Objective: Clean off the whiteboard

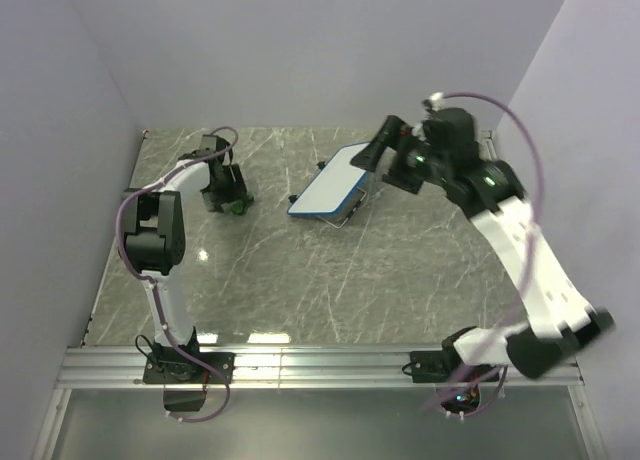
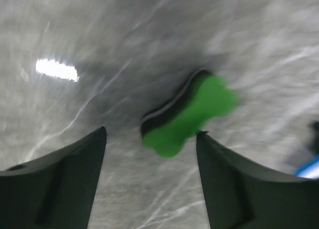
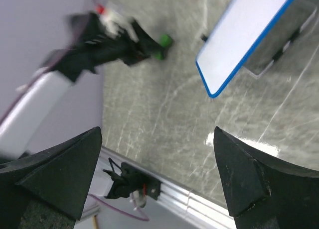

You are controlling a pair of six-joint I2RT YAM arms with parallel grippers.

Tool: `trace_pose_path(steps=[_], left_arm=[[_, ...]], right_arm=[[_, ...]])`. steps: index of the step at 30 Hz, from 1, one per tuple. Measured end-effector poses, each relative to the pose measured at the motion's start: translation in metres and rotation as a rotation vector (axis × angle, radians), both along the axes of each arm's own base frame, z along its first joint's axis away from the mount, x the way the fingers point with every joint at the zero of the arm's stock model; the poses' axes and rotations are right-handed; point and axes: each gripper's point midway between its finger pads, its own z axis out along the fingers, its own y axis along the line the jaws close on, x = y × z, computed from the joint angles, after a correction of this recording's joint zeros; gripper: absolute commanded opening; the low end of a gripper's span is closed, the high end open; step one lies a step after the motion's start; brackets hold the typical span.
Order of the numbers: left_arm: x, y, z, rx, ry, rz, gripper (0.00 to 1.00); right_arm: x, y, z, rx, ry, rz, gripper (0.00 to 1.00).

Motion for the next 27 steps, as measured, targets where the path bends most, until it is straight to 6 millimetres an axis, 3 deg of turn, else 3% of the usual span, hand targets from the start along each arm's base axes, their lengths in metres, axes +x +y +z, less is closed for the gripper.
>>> trace_pose_path(steps=[2, 3, 7, 10, 13, 16, 18, 20, 24, 27], left_arm=[[-0.013, 0.006, -0.013, 0.033, 0.041, 0.01, 0.86], [-0.02, 0.01, -0.018, 0.055, 0.064, 0.014, 0.99], [-0.022, 0.013, -0.009, 0.093, 0.047, 0.031, 0.99], [-0.027, 0.011, 0.007, 0.12, 0.024, 0.043, 0.99], [-0.033, -0.002, 0.046, 0.14, -0.066, 0.043, 0.99], [-0.048, -0.029, 0.102, 0.125, -0.223, 0.016, 0.99], [-0.066, -0.049, 0.142, 0.087, -0.339, -0.003, 0.99], [-0.089, -0.064, 0.179, 0.026, -0.454, -0.013, 0.99], [-0.119, -0.048, 0.225, -0.011, -0.593, 0.058, 0.99], [-0.13, -0.034, 0.249, -0.016, -0.664, 0.114, 0.99]], right_arm=[[-0.024, -0.018, 0.029, 0.009, -0.115, -0.001, 1.0], [-0.033, -0.024, 0.035, 0.005, -0.148, 0.0, 1.0], [-0.061, -0.045, 0.046, -0.015, -0.232, -0.01, 1.0], [-0.065, -0.053, 0.032, -0.05, -0.231, -0.023, 1.0], [-0.065, -0.058, 0.009, -0.084, -0.21, -0.034, 1.0], [-0.073, -0.064, -0.016, -0.104, -0.205, -0.028, 1.0], [-0.083, -0.07, -0.019, -0.104, -0.229, -0.029, 1.0], [-0.09, -0.075, -0.011, -0.093, -0.272, -0.036, 1.0], [-0.1, -0.082, 0.008, -0.079, -0.359, -0.037, 1.0], [-0.106, -0.085, 0.011, -0.077, -0.398, -0.034, 1.0]])
